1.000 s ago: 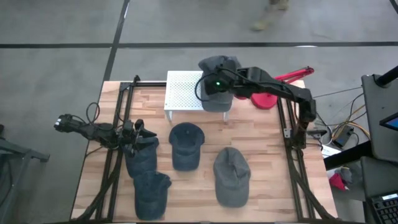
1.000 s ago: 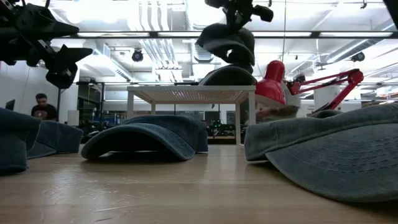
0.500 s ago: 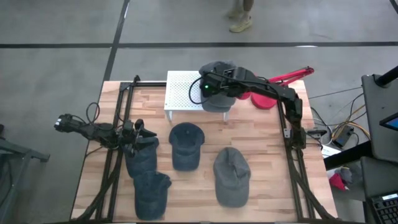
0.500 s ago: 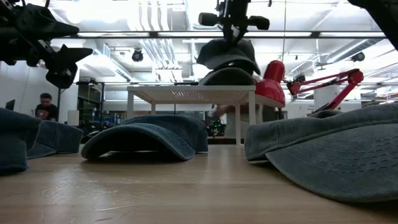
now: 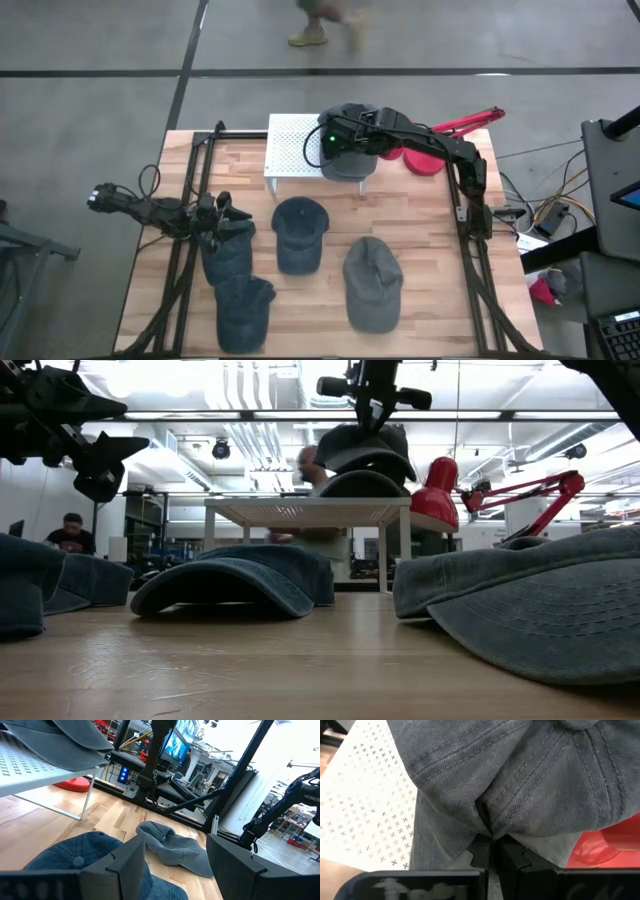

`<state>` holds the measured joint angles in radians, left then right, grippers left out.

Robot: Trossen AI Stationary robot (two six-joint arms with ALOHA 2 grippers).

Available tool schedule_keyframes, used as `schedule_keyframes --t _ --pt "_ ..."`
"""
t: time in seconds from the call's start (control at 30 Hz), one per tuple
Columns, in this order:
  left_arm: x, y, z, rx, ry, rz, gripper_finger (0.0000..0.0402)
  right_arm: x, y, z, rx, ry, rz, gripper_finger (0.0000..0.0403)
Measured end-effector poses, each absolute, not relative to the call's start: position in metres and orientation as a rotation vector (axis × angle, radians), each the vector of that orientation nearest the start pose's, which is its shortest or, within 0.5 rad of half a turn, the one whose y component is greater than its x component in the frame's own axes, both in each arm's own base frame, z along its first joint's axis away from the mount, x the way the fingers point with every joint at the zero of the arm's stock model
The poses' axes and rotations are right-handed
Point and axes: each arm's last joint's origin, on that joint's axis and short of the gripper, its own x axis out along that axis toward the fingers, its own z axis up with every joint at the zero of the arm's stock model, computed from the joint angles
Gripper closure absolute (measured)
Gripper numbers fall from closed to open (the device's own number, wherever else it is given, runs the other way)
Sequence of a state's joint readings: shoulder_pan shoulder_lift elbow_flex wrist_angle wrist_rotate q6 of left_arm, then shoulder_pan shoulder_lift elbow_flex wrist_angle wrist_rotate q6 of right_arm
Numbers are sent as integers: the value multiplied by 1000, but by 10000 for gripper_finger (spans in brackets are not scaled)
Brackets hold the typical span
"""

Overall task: Pick & Place hat
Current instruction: Put the gray cap on top of the gray cap on the shelf

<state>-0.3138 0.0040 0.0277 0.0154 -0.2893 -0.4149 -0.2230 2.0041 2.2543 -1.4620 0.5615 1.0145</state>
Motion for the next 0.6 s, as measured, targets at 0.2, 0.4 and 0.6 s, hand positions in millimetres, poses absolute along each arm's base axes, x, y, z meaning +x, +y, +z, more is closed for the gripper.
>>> schedule_keyframes --t 0.2,0.4,0.6 --pt "93 -21 174 -426 -32 -31 186 373 -100 375 648 760 -1200 381" --pt "93 -21 174 -427 -32 -31 186 373 -100 375 652 756 -1202 336" --pt "93 -21 174 -427 -32 -31 186 373 -100 376 654 753 -1203 291"
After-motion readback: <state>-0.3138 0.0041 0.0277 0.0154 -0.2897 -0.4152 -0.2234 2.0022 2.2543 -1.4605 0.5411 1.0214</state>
